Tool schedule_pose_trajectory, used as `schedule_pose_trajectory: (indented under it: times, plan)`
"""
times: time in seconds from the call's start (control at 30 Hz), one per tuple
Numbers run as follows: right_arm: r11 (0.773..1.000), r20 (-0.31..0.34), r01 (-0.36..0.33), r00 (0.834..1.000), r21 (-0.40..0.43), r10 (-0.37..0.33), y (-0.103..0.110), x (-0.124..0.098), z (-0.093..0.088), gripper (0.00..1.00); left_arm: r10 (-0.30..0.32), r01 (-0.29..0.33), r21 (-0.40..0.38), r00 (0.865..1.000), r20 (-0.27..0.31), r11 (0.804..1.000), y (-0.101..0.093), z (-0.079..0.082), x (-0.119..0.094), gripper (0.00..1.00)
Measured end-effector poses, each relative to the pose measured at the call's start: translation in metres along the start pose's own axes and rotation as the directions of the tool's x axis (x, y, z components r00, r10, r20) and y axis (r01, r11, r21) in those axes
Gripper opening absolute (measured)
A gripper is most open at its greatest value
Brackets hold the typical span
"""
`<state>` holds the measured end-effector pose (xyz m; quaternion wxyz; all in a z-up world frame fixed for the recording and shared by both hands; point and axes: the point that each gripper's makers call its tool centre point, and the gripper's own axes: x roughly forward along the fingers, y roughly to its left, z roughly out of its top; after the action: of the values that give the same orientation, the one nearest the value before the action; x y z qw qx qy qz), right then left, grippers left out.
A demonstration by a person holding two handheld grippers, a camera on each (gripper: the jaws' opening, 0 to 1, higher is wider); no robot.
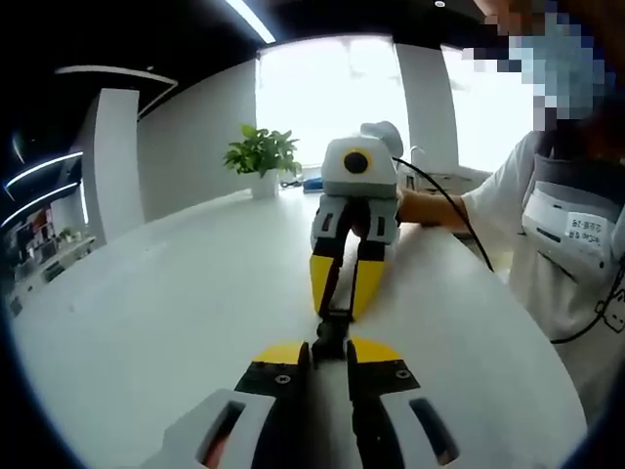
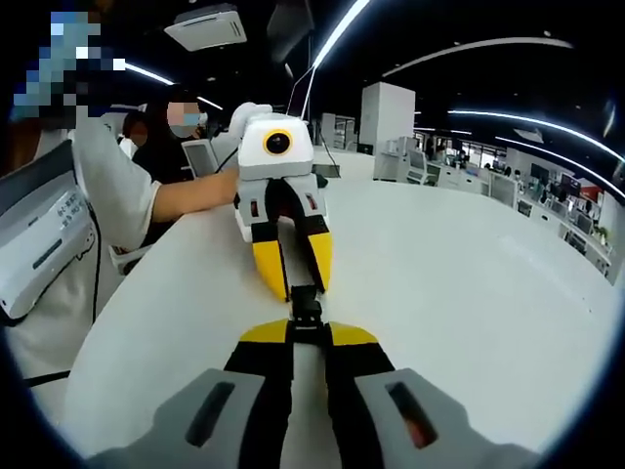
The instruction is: Snap the two parts of the plastic buckle together until the buckle closes and remains connected.
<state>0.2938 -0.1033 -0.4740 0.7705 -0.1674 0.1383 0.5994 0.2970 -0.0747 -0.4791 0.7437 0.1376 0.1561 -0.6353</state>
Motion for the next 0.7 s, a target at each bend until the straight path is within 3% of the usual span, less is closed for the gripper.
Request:
schedule_pose_trajectory:
  times: [0.27, 0.5, 0.7]
  plan:
    - [1.000, 0.000, -0.011, 1.000, -0.017, 0.011, 0.001, 0.001, 0.001, 0.11, -0.037, 0.037, -0.003, 0.999, -0.003, 0.999, -0.002, -0.001, 0.000, 0.10]
    - [0.995, -0.001, -0.085, 0.996, -0.052, 0.085, 0.008, 0.000, 0.001, 0.10, -0.125, 0.125, -0.004, 0.992, -0.002, 0.992, -0.007, -0.002, 0.000, 0.10]
    - [0.992, -0.013, -0.106, 0.994, -0.062, 0.106, 0.011, 0.000, 0.001, 0.09, -0.138, 0.138, 0.005, 0.990, -0.002, 0.990, -0.012, -0.002, 0.002, 0.09]
